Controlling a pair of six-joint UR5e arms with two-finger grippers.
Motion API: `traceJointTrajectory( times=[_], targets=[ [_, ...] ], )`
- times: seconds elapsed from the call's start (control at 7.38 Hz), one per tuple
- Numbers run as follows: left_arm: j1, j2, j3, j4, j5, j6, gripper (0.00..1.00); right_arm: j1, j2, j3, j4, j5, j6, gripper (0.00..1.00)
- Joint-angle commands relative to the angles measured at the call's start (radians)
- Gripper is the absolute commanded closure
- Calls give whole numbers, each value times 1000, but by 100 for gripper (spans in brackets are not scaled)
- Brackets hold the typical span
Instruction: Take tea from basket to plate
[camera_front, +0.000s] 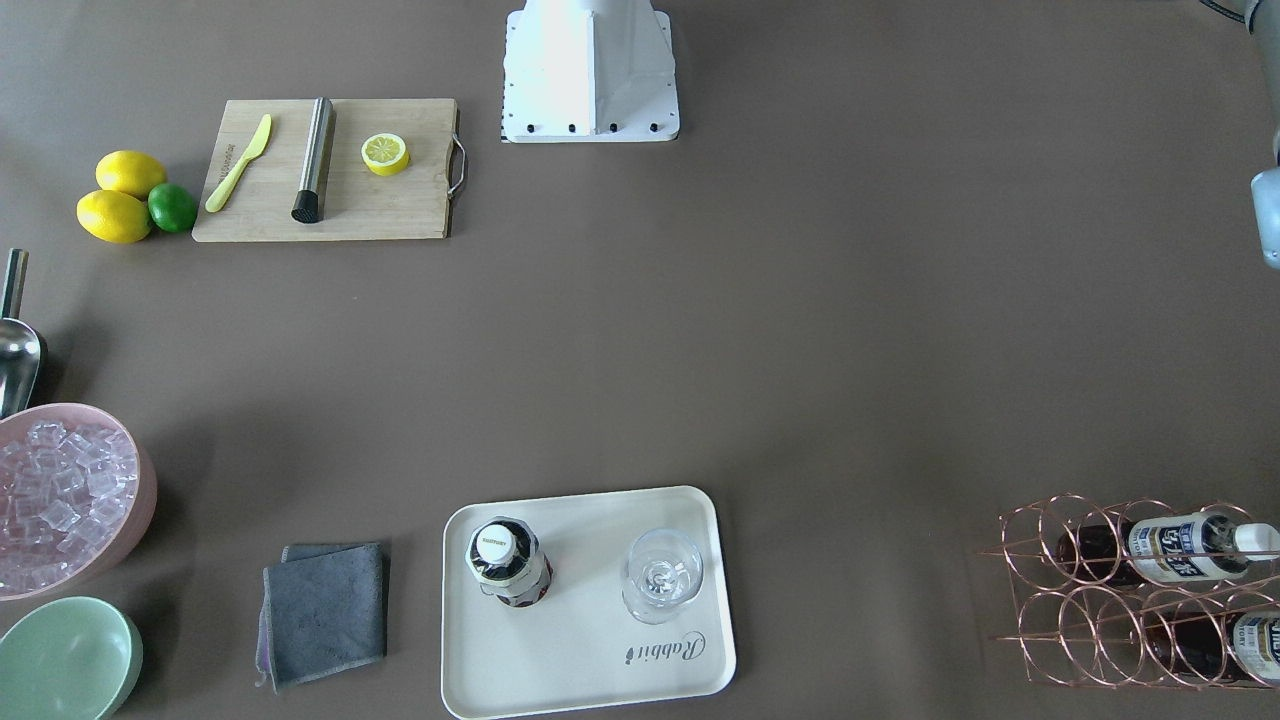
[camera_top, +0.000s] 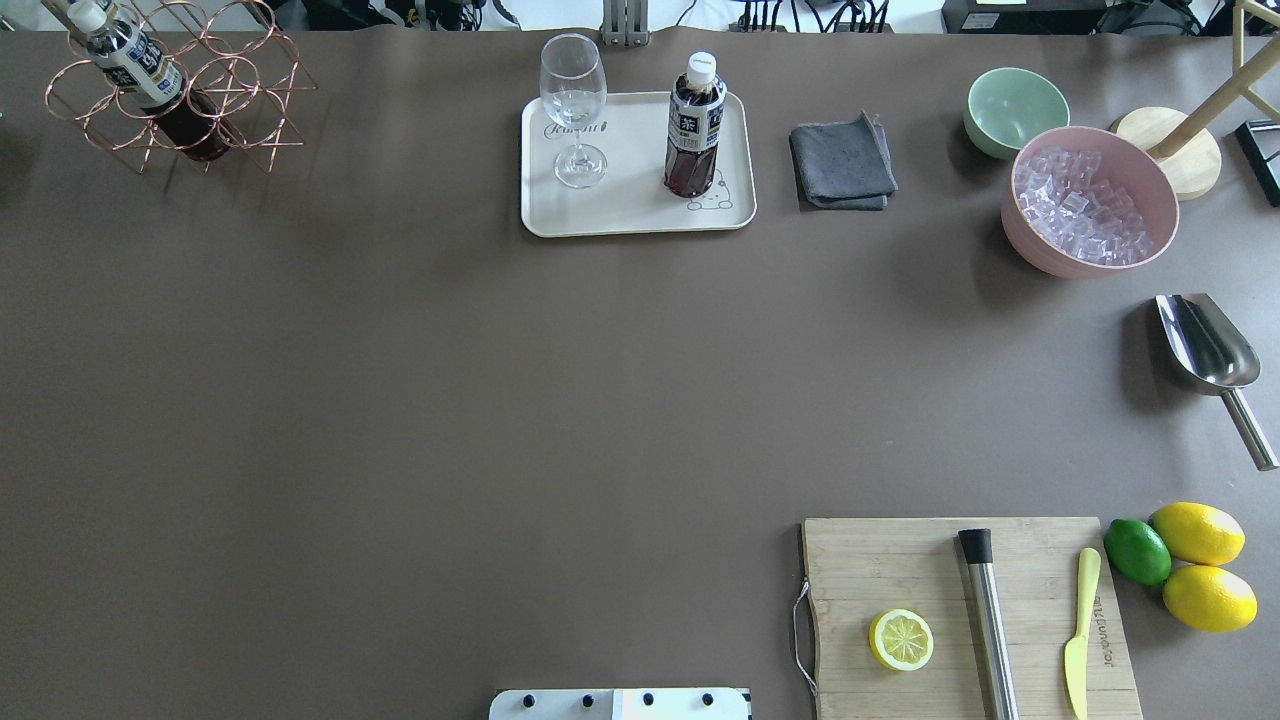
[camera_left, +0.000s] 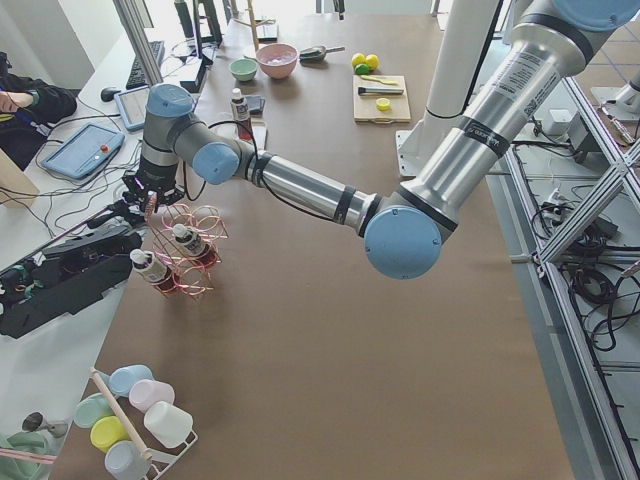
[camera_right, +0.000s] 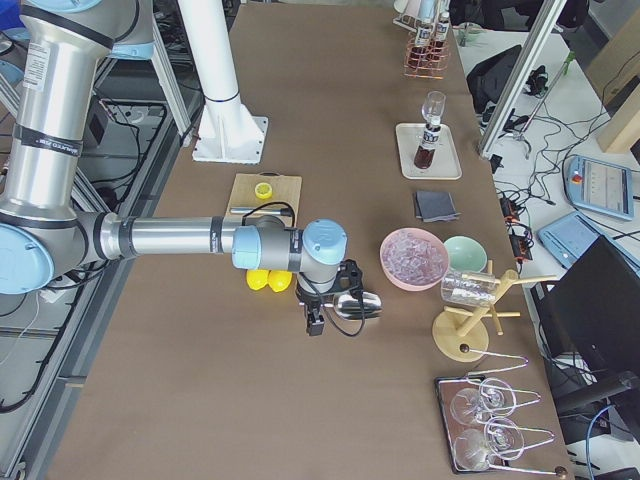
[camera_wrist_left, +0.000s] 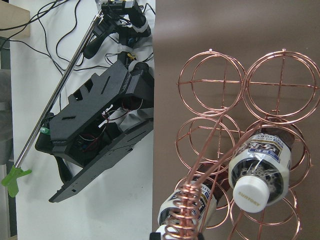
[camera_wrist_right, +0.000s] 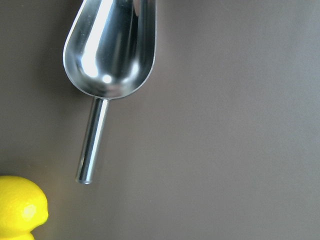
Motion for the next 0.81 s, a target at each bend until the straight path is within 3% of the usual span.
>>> traceJointTrajectory(
  times=[0.0, 0.14, 0.27, 0.41, 0.54, 0.68],
  targets=[
    [2, 5, 6, -16, 0, -1, 100, 125, -8, -72, -3, 20, -104, 1],
    [2, 3, 6, -18, 5, -1, 100, 149, -10, -70, -3, 22, -106, 1],
    [2, 3, 6, -19, 6, -3, 91, 167, -11, -78, -4, 23, -103, 1],
    [2, 3, 9, -19, 6, -6, 41, 184, -11, -79, -7, 22, -93, 1],
    [0, 3, 20, -24, 6, -6, 3, 184, -10, -78, -12, 19, -93, 1],
    [0, 0, 23, -30, 6, -8, 3, 201, -24, -67, -12, 20, -96, 1]
  ],
)
